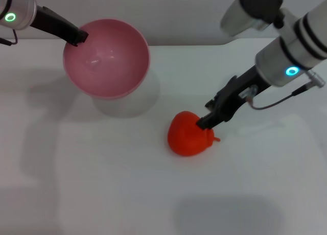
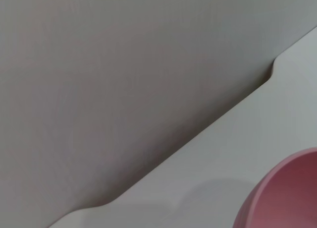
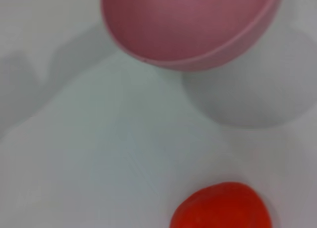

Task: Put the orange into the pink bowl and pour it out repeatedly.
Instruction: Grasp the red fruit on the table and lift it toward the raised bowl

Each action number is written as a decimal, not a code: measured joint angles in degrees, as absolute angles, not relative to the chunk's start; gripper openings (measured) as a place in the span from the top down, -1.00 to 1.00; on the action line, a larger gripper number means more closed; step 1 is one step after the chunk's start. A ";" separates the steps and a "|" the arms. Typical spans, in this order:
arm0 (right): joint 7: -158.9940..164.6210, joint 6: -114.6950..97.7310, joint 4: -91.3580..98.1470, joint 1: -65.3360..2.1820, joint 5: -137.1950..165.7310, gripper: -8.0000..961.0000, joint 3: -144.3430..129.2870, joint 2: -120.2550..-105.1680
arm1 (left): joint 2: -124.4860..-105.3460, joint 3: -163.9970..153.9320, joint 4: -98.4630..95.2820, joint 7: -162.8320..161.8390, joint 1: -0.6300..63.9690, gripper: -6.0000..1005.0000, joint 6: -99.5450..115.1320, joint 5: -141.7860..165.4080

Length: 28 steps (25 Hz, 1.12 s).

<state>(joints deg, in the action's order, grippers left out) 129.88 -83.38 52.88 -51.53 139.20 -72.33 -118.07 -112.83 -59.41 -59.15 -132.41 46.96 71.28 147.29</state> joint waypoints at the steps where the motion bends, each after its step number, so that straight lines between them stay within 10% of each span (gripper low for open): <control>1: 129.90 -83.38 52.83 -51.56 139.54 -0.18 -72.61 -118.39 | -112.88 -59.46 -59.15 -132.41 46.96 0.88 71.28 147.30; 28: 130.40 -64.82 38.30 -51.80 130.25 -0.11 -82.49 -119.26 | -113.63 -60.24 -59.18 -131.82 47.37 0.87 69.78 147.30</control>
